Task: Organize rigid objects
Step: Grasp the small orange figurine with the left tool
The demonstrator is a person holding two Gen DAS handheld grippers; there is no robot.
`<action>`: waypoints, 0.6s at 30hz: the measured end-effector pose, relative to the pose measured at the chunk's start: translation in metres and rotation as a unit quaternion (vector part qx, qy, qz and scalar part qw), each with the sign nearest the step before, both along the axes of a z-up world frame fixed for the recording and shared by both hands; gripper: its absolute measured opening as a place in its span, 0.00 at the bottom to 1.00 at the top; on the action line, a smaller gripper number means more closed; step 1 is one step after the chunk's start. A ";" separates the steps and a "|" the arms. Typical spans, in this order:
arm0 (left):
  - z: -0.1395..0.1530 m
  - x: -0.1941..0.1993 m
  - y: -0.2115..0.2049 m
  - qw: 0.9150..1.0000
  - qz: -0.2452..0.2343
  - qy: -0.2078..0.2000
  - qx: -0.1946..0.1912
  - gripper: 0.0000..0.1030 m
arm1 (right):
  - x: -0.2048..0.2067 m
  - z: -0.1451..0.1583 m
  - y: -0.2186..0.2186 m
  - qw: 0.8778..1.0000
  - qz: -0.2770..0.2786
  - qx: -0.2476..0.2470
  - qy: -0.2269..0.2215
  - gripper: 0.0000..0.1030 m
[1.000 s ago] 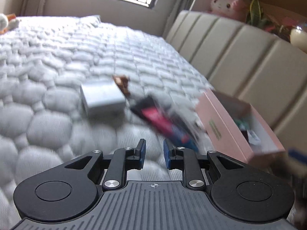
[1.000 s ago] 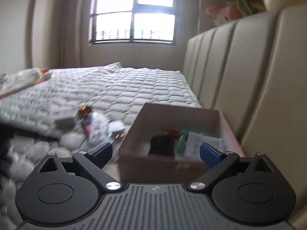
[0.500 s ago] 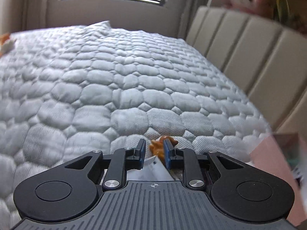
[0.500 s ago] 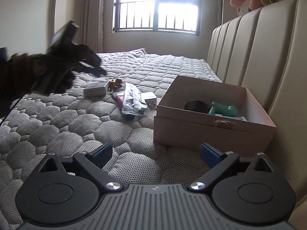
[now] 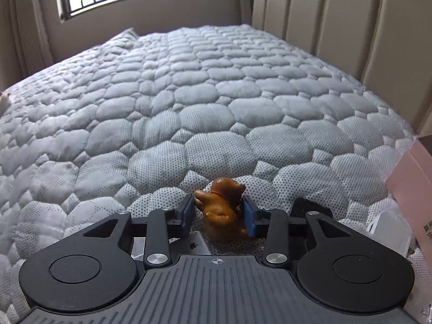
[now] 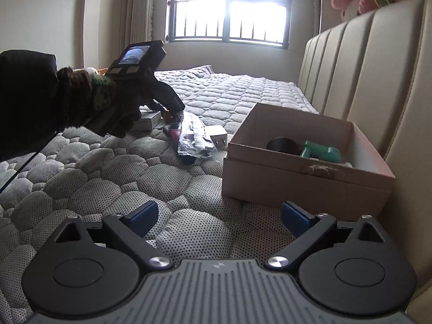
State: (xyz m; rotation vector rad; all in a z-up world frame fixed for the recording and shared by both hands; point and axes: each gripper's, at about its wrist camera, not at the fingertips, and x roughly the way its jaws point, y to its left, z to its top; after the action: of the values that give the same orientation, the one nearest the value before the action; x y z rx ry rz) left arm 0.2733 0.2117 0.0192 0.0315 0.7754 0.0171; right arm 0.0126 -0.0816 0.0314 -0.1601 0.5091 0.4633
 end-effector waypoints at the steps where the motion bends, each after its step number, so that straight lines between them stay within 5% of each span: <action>1: 0.002 -0.004 0.002 1.000 0.002 -0.004 -0.013 0.40 | -0.002 0.001 0.001 1.000 0.001 -0.004 -0.005 0.95; 8: 0.030 -0.069 0.004 0.996 -0.033 -0.040 -0.075 0.40 | 0.000 0.012 0.012 1.000 0.012 -0.011 -0.013 0.93; 18: 0.039 -0.223 0.025 0.983 -0.023 -0.053 -0.176 0.39 | 0.043 0.025 0.078 0.998 0.063 -0.026 0.017 0.63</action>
State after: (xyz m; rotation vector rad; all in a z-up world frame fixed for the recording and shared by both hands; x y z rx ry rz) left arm 0.0498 0.2368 0.0583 -0.2860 0.6624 -0.1612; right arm 0.0558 -0.0035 0.0565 -0.2352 0.5469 0.5763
